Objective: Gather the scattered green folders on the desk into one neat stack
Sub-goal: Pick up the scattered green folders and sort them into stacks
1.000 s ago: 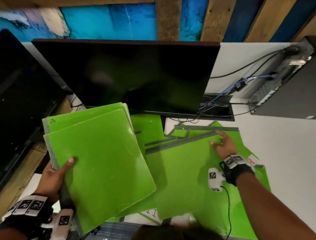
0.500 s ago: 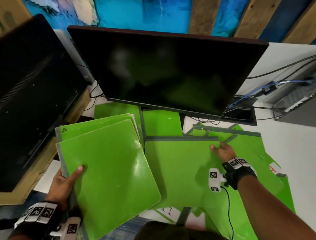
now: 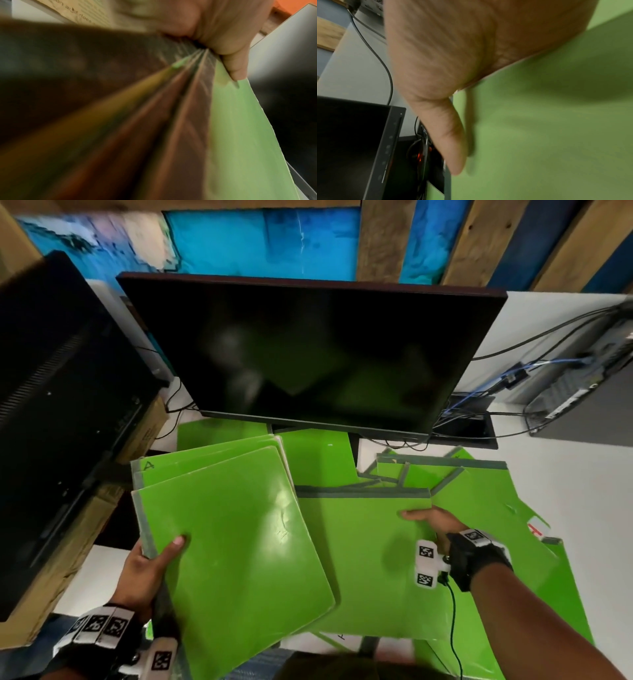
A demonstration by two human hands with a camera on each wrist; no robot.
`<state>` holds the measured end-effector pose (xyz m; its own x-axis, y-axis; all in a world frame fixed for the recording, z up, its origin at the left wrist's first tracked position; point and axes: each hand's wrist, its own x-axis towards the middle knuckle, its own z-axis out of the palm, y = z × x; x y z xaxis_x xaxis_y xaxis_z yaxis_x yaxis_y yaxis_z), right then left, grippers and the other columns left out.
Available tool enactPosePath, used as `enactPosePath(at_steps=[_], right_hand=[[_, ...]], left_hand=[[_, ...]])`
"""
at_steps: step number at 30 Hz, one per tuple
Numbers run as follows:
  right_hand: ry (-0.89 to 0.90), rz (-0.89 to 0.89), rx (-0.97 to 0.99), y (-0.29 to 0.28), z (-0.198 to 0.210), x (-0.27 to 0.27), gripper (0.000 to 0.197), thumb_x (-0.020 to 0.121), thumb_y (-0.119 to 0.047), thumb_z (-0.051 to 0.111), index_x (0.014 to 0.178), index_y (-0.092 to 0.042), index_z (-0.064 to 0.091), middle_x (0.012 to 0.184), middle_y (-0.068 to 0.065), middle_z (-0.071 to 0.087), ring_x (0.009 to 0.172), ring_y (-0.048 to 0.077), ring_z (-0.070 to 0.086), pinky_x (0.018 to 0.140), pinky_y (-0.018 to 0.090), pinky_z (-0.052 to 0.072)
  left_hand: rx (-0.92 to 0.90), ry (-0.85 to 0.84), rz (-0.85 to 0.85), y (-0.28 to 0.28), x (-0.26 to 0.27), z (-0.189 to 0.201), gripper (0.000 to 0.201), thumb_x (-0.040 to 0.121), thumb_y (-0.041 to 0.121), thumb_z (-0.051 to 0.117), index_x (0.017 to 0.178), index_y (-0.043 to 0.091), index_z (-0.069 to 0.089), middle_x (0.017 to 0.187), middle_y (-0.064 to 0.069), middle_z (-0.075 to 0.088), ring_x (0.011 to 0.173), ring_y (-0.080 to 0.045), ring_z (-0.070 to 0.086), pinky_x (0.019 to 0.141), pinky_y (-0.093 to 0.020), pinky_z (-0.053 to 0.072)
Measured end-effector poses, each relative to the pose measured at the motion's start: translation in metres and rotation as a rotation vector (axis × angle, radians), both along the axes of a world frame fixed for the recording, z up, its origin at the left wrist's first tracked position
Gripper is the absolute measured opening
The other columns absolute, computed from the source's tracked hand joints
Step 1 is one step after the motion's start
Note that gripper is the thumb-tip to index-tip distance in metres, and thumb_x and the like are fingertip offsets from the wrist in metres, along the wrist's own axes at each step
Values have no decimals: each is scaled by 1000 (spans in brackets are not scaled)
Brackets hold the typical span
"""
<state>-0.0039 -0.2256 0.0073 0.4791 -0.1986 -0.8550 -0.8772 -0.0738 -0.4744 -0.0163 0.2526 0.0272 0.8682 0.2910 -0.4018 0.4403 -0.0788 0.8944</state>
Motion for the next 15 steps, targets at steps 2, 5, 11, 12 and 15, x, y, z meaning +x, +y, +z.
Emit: enactPosePath(at_steps=[2,5,11,12,15], right_hand=[[33,62,-36,1,-2,-4,76,61,-39,83,127,-15,56,147,15,40,135,37,33,106,51,28],[29,82,-100,1,-5,-1,106,49,-42,88,139,-8,44,143,16,46,128,38,44,93,46,40],[29,65,-82,-7,-9,-7,121,32,-46,90,139,-14,45,138,11,50,101,29,51,58,30,40],[33,83,-77,-7,-10,-8,121,29,-48,90,138,-15,47,137,10,51,100,28,52,57,30,40],[32,86,-52,-5,-11,-11,92,43,-42,88,126,-15,58,131,9,55,94,26,52,58,30,39]], left_hand=[[6,-10,-11,-4,1,-4,21,86,10,65,107,14,64,92,-8,74,72,-21,72,61,-32,60],[-9,-14,-25,-11,3,-9,17,87,7,64,102,16,64,78,1,76,64,-13,71,52,-25,57],[-56,10,-60,-30,10,-18,20,84,14,69,103,16,65,101,-16,71,78,-27,69,77,-43,55],[-61,5,-64,-33,11,-19,22,83,16,70,104,16,65,101,-16,71,78,-27,69,76,-43,56],[-19,40,-70,-37,13,-21,44,67,38,83,101,16,67,97,-15,73,83,-33,70,78,-51,56]])
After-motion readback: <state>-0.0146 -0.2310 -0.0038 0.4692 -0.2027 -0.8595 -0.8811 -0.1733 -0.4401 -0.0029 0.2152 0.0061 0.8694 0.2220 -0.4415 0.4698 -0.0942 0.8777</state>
